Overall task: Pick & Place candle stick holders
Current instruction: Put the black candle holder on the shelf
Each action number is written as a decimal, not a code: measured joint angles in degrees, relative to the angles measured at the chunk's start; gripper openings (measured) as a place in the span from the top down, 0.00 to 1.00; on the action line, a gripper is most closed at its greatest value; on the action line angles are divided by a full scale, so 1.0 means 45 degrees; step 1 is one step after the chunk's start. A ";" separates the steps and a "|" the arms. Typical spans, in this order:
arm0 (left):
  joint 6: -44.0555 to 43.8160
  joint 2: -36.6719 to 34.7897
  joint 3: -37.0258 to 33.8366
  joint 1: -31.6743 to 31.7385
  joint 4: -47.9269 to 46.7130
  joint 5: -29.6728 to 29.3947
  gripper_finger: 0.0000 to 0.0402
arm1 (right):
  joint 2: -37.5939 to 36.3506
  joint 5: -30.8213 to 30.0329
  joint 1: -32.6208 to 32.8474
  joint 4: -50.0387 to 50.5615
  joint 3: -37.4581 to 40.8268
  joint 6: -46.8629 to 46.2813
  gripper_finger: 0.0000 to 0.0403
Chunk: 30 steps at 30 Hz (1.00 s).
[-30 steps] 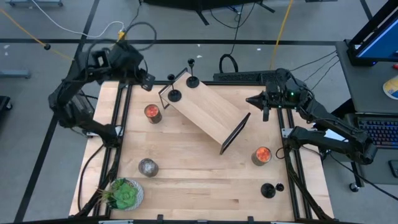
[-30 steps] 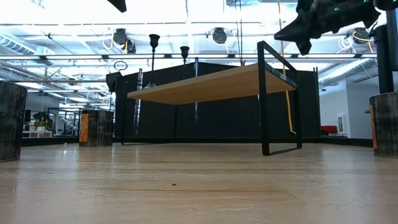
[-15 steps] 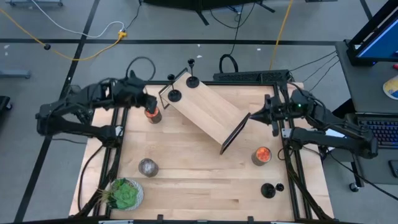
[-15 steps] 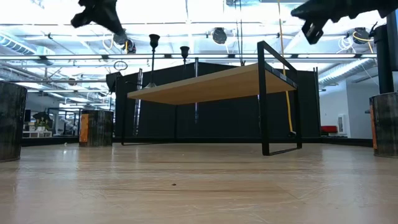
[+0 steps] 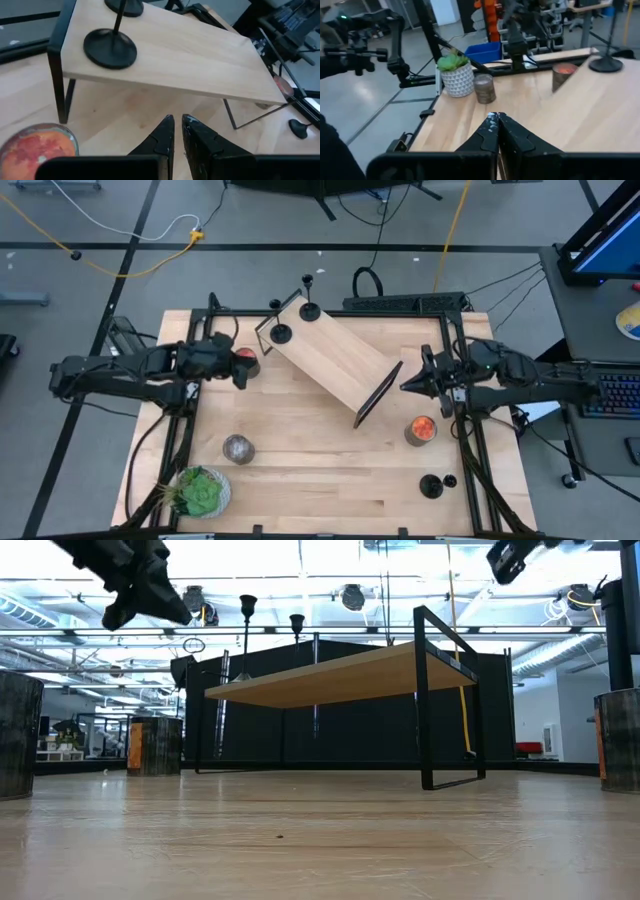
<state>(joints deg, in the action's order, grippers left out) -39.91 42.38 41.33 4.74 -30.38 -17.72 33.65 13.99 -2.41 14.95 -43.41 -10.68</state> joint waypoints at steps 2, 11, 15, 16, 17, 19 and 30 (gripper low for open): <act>-0.0235 -0.0220 -0.0343 -0.0295 0.0140 -0.0258 0.91 | 0.0287 -0.0466 0.0648 0.0170 -0.0355 0.0006 1.00; -0.0943 -0.0600 -0.0919 -0.1461 0.0130 -0.0763 0.91 | 0.2295 -0.0832 0.3184 0.4348 -0.2756 -0.1904 1.00; -0.0921 -0.0600 -0.0919 -0.1805 0.0119 -0.1044 0.91 | 0.3299 -0.0823 0.4244 0.6470 -0.4277 -0.3463 1.00; -0.0873 -0.0600 -0.0919 -0.1887 0.0118 -0.1084 0.91 | 0.3549 -0.0818 0.4487 0.6928 -0.4675 -0.3954 1.00; -0.0798 -0.0600 -0.0919 -0.1949 0.0118 -0.1091 0.91 | 0.3793 -0.0812 0.4744 0.7381 -0.5041 -0.4464 1.00; -0.0652 -0.0600 -0.0919 -0.2077 0.0118 -0.1142 0.91 | 0.4303 -0.0776 0.5276 0.8235 -0.5702 -0.5517 1.00; 0.0195 -0.0600 -0.0919 -0.2803 0.0118 -0.2112 0.91 | 0.6270 0.1402 0.7798 0.9618 -0.6961 -1.2730 1.00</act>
<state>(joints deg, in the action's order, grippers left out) -39.03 39.68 37.19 -7.87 -29.85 -27.23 61.86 20.30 32.69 58.23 -74.74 -67.97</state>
